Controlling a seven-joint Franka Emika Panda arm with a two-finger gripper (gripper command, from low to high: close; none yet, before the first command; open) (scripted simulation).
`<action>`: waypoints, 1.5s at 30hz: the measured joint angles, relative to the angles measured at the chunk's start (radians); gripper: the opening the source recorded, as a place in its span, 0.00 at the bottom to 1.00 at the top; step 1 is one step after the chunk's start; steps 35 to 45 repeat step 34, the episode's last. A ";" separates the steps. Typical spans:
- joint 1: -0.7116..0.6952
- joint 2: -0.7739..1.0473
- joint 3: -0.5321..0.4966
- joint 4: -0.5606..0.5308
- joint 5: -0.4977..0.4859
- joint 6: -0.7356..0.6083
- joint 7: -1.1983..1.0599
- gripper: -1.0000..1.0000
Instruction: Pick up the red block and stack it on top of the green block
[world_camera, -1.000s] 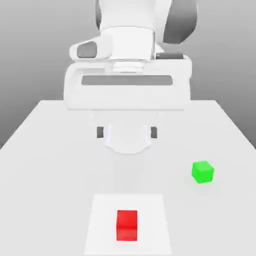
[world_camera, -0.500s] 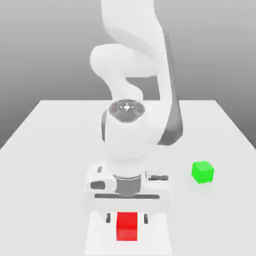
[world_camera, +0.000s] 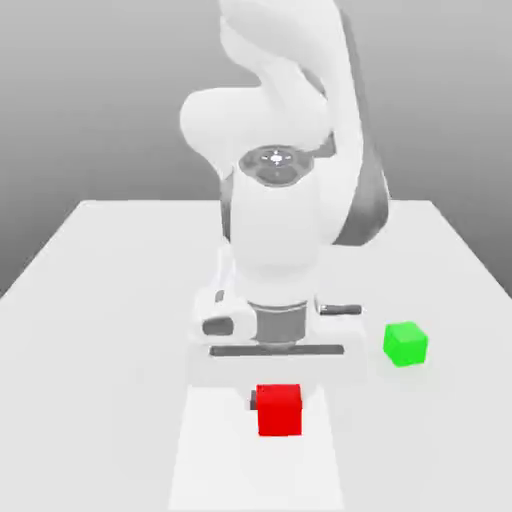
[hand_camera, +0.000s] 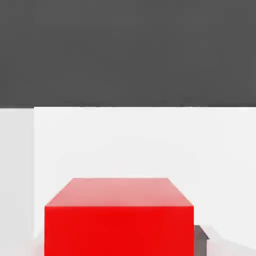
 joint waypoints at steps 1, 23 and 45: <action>0.031 -0.023 0.016 -0.015 0.022 -0.006 0.001 0.00; 0.358 -0.266 0.351 -0.298 0.099 0.032 0.226 0.00; 0.277 -0.045 0.371 -0.299 -0.104 0.247 0.365 1.00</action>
